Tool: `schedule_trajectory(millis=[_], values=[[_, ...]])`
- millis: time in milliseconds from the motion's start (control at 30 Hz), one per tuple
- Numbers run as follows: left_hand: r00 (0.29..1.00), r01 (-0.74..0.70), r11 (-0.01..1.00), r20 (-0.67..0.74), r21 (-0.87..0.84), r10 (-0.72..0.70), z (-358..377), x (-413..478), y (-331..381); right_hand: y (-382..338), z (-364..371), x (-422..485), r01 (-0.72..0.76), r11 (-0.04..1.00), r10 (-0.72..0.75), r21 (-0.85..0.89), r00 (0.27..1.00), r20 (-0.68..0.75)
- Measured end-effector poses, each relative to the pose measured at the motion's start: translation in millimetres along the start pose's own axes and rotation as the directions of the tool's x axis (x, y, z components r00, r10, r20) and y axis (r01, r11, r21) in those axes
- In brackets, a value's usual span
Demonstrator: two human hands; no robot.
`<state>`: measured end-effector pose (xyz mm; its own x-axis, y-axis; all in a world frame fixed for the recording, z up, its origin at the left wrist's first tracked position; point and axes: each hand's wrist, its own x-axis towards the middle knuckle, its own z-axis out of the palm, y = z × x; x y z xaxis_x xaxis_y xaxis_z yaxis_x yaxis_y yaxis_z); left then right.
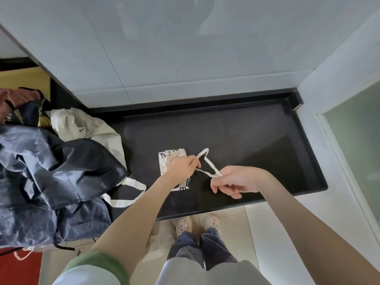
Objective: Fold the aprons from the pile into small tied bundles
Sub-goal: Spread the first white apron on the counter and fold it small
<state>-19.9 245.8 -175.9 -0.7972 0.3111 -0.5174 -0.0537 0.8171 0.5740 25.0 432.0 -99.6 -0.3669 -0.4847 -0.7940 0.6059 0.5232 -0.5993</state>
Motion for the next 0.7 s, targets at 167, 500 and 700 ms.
schedule_trajectory(millis=[167,500,700], values=[[0.978,-0.126,0.992,0.165,0.001,0.124,5.3,-2.9,-13.7,-14.2,-6.0,4.3,0.265,0.955,-0.264,0.131,0.964,-0.032],[0.979,-0.095,0.956,0.148,-0.279,0.141,-4.3,-11.2,-14.5,-21.8,4.5,53.4,0.542,0.793,-0.322,0.278,0.761,-0.564],[0.986,-0.123,0.881,0.047,-0.456,0.162,-5.2,-6.4,-22.9,-4.0,27.1,68.1,0.232,0.971,-0.230,-0.067,0.808,-0.542]])
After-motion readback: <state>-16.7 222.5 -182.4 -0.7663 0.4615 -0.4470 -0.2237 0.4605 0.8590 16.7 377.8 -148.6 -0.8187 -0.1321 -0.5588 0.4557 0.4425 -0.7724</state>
